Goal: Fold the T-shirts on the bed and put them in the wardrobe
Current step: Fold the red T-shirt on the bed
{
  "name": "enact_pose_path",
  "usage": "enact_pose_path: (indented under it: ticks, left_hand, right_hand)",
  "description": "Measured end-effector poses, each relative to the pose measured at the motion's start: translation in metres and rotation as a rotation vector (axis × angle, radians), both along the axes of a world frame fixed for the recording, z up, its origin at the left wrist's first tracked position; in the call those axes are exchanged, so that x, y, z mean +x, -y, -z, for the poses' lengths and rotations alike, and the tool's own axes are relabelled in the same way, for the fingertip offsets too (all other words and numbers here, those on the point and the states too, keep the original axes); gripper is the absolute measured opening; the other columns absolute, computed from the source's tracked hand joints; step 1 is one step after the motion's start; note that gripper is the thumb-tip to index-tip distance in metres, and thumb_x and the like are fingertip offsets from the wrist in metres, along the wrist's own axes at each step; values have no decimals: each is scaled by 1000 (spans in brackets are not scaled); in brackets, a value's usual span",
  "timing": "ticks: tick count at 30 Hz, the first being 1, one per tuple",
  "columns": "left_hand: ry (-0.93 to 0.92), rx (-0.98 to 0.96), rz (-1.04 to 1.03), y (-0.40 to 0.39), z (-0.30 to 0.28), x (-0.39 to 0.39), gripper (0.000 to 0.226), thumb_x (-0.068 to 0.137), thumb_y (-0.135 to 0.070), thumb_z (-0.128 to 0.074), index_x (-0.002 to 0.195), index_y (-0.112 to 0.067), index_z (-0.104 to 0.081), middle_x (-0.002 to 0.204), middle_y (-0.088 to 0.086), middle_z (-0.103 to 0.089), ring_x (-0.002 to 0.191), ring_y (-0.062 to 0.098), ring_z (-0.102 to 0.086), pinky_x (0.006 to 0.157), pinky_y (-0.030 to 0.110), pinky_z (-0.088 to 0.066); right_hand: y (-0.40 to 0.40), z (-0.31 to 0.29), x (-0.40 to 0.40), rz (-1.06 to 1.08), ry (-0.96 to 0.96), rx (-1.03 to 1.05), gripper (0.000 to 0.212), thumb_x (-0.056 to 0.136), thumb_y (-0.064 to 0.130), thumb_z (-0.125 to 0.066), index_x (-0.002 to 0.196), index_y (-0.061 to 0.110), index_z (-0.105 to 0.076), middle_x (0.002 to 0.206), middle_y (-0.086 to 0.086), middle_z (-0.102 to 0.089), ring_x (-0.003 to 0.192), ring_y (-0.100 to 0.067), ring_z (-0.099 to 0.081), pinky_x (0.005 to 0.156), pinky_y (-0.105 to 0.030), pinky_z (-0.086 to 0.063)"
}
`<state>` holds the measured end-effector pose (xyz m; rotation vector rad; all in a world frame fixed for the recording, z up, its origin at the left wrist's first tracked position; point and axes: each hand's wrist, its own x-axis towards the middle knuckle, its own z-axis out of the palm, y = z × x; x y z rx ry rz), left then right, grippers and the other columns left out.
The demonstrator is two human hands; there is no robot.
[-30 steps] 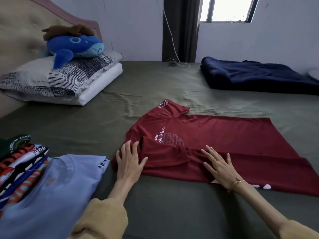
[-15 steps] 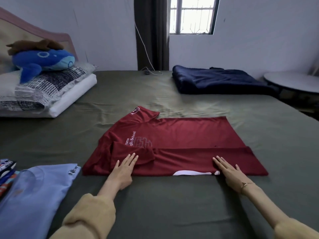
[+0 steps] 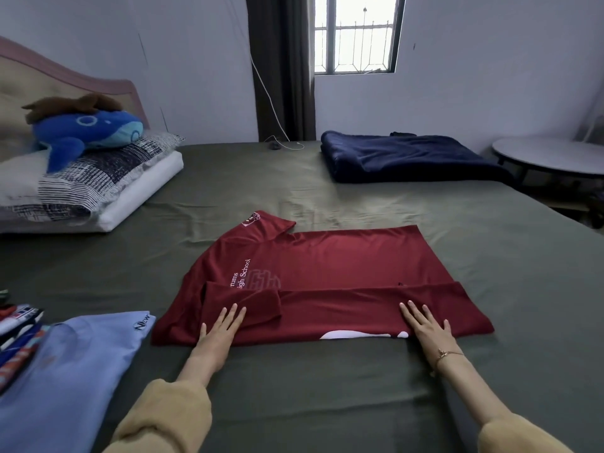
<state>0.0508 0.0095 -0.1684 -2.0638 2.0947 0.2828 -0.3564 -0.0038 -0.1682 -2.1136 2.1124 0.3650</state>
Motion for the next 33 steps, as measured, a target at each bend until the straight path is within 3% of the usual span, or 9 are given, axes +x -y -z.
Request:
enact_pose_path:
  ticks: [9,12,17,21,29,31,33]
  left_hand:
    - [-23,57,-28,-75,-6,-7,94,87,17,-41,149,-26,16,157,-8,21,145,15,14,115,51,-7]
    - [-26,62,-36,-101,-6,-12,94,87,18,-40,149,-28,15,157,-8,21,145,14,15,114,55,-8]
    - [-19,72,-50,-137,-5,-24,96,87,17,-41,149,-32,12,156,-11,21,145,14,14,107,65,-14]
    - [-6,108,-21,-161,-15,-29,91,89,17,-37,150,-31,11,157,-9,19,146,15,13,106,65,-18]
    - [4,162,7,-191,-17,-26,88,90,15,-34,150,-31,10,157,-7,18,146,20,12,105,67,-20]
    - [3,160,0,-195,-15,-26,87,90,14,-34,150,-30,10,157,-7,19,146,20,12,105,66,-19]
    - [6,129,-19,-196,-11,-27,85,91,12,-35,150,-30,10,158,-6,17,146,20,12,107,65,-17]
  right_hand:
    - [-73,2,-9,9,-4,0,97,88,-1,-54,147,26,18,157,7,17,146,-29,5,115,-50,-17]
    - [-98,2,-13,15,-33,1,112,79,1,-67,147,27,18,155,13,16,144,-37,4,113,-50,-19]
    - [-137,0,-20,60,-48,-7,100,87,-5,-54,147,33,15,155,14,18,141,-46,2,110,-53,-27]
    - [-161,-6,-22,63,-62,4,103,85,-4,-58,147,32,15,156,13,17,141,-46,0,108,-54,-28]
    - [-198,-6,-25,52,-47,4,90,92,-4,-46,147,32,15,155,12,19,141,-45,-5,107,-56,-29]
    - [-205,-2,-25,69,-60,-39,102,87,0,-57,144,33,20,152,14,24,141,-45,-9,106,-53,-32]
    - [-208,0,-28,79,-73,-89,100,88,-2,-55,145,30,20,154,9,23,142,-40,-11,106,-49,-34]
